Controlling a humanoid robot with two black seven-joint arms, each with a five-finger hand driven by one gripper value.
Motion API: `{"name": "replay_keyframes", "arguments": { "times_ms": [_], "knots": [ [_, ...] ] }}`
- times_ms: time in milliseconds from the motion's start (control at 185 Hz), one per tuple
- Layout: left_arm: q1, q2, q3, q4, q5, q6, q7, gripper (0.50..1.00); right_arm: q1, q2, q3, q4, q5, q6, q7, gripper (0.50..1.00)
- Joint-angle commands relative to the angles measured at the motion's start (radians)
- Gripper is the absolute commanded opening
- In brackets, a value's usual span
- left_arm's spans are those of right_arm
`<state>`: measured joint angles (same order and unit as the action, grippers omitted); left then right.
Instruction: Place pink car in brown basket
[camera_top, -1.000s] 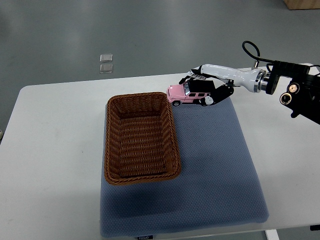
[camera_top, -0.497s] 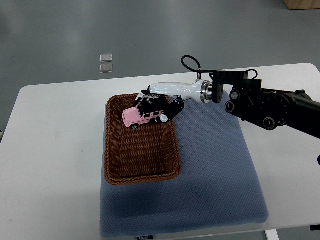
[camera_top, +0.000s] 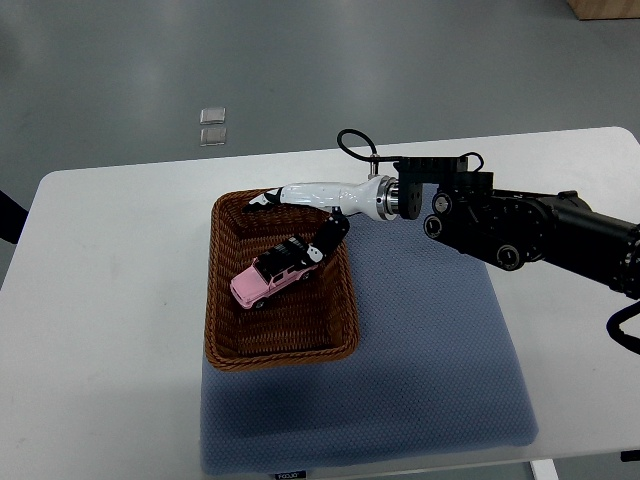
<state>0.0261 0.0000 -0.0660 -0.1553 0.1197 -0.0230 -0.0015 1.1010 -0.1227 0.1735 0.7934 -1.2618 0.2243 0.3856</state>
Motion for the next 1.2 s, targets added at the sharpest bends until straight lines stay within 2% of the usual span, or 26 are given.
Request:
{"name": "replay_keyframes", "arguments": {
  "times_ms": [0, 141, 281, 373, 497, 649, 822, 962, 1195],
  "knots": [
    [0.0, 0.0, 0.0, 0.0, 0.0, 0.0, 0.0, 1.0, -0.004, -0.009, 0.015, 0.0, 0.012, -0.002, -0.001, 0.919],
    [0.0, 0.0, 0.0, 0.0, 0.0, 0.0, 0.0, 1.0, -0.01, -0.063, 0.08, -0.003, 0.194, 0.01, -0.024, 0.919],
    [0.0, 0.0, 0.0, -0.001, 0.0, 0.0, 0.0, 1.0, -0.042, -0.144, 0.127, -0.003, 0.528, 0.07, -0.171, 0.919],
    [0.0, 0.0, 0.0, 0.0, 0.0, 0.0, 0.0, 1.0, -0.082, -0.175, 0.138, -0.003, 0.731, 0.075, -0.22, 0.921],
    [0.0, 0.0, 0.0, 0.0, 0.0, 0.0, 0.0, 1.0, -0.135, -0.207, 0.152, -0.005, 0.895, 0.056, -0.22, 0.921],
    [0.0, 0.0, 0.0, 0.0, 0.0, 0.0, 0.0, 1.0, -0.265, -0.201, 0.304, -0.006, 1.081, 0.055, -0.226, 0.921],
    [0.0, 0.0, 0.0, 0.0, 0.0, 0.0, 0.0, 1.0, -0.345, -0.196, 0.417, -0.013, 1.213, 0.053, -0.228, 0.919],
    [0.0, 0.0, 0.0, 0.0, 0.0, 0.0, 0.0, 1.0, -0.354, -0.193, 0.419, -0.055, 1.317, 0.055, -0.228, 0.919],
    [0.0, 0.0, 0.0, 0.0, 0.0, 0.0, 0.0, 1.0, -0.355, -0.189, 0.422, -0.092, 1.332, 0.053, -0.212, 0.921]
  ]
}}
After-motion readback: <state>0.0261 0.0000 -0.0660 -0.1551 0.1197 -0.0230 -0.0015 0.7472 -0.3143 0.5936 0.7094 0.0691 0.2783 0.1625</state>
